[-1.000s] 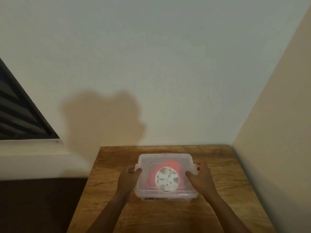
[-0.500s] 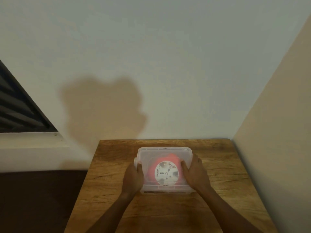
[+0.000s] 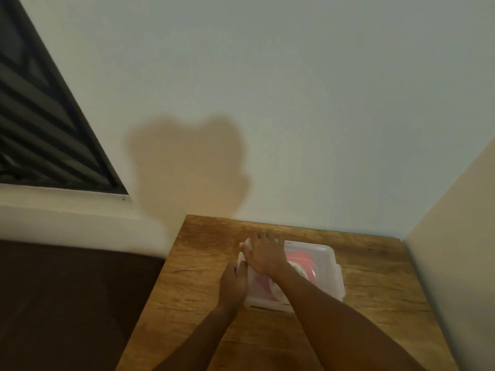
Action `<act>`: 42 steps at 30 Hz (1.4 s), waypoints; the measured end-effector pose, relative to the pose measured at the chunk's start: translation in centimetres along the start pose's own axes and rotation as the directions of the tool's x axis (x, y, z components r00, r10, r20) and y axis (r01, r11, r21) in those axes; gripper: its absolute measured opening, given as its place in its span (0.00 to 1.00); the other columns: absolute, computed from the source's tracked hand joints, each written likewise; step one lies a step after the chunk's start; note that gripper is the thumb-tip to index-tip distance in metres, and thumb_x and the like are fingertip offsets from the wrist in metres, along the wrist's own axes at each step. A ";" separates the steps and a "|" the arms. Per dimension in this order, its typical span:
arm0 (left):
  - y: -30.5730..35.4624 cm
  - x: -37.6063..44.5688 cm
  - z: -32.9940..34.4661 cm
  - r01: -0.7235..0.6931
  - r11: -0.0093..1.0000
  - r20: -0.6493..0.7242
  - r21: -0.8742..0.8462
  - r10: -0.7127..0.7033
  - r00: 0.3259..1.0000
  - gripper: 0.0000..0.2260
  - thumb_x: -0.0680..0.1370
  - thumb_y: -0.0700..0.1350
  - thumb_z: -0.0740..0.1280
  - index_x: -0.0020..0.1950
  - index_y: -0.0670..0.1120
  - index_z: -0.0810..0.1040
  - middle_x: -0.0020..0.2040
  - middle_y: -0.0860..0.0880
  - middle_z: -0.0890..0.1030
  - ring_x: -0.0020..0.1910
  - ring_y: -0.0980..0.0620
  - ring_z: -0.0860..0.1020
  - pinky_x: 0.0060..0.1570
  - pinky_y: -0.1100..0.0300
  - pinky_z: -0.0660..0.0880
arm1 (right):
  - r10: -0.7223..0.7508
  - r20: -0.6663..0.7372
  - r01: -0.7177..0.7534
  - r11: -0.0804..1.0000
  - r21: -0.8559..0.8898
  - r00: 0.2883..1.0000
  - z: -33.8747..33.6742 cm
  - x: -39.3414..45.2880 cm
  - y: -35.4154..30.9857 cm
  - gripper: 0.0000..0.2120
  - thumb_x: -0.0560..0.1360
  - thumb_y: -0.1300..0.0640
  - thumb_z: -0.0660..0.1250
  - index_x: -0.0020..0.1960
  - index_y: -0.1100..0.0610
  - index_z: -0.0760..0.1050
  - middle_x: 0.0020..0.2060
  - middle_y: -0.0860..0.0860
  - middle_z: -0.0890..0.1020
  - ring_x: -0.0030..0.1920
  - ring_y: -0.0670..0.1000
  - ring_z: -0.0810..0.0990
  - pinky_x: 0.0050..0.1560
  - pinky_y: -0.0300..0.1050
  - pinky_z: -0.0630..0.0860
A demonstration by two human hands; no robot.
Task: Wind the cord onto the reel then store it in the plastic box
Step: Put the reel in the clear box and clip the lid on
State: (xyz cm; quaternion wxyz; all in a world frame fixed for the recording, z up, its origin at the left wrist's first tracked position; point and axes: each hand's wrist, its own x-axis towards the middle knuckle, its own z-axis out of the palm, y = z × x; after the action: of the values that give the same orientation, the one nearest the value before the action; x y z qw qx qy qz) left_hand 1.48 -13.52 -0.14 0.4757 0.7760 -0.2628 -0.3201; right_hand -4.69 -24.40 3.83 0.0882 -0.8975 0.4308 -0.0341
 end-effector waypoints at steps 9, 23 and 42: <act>0.0 -0.1 -0.1 -0.037 0.999 0.010 0.040 0.037 0.999 0.15 0.87 0.53 0.57 0.51 0.46 0.78 0.44 0.48 0.81 0.44 0.51 0.81 0.45 0.55 0.79 | 0.016 -0.112 -0.009 0.998 0.064 0.994 1.8 0.7 0.9 0.25 0.78 0.36 0.47 0.58 0.47 0.76 0.54 0.47 0.82 0.58 0.52 0.75 0.59 0.54 0.64; 0.2 -0.3 0.1 0.096 0.992 0.067 -0.086 -0.090 0.994 0.12 0.86 0.57 0.57 0.64 0.52 0.71 0.55 0.50 0.80 0.50 0.49 0.83 0.41 0.55 0.84 | 0.495 0.225 -0.474 0.465 0.748 0.839 -2.8 -5.6 15.4 0.24 0.77 0.36 0.61 0.53 0.55 0.82 0.47 0.53 0.85 0.47 0.55 0.84 0.50 0.53 0.80; 1.3 -1.0 0.2 0.062 0.997 -0.010 0.048 -0.062 0.998 0.18 0.87 0.55 0.56 0.71 0.45 0.72 0.58 0.47 0.80 0.51 0.48 0.82 0.48 0.49 0.85 | 0.740 0.072 -0.458 0.333 0.824 0.668 0.3 -12.0 12.3 0.17 0.79 0.39 0.59 0.54 0.52 0.73 0.44 0.48 0.80 0.39 0.47 0.81 0.31 0.42 0.77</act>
State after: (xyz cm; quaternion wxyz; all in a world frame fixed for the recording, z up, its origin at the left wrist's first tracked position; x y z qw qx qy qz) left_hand 0.54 -13.42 1.26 0.4476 0.7966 -0.2442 -0.3249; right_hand -21.60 -22.51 1.36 0.4090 -0.5129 0.6799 -0.3278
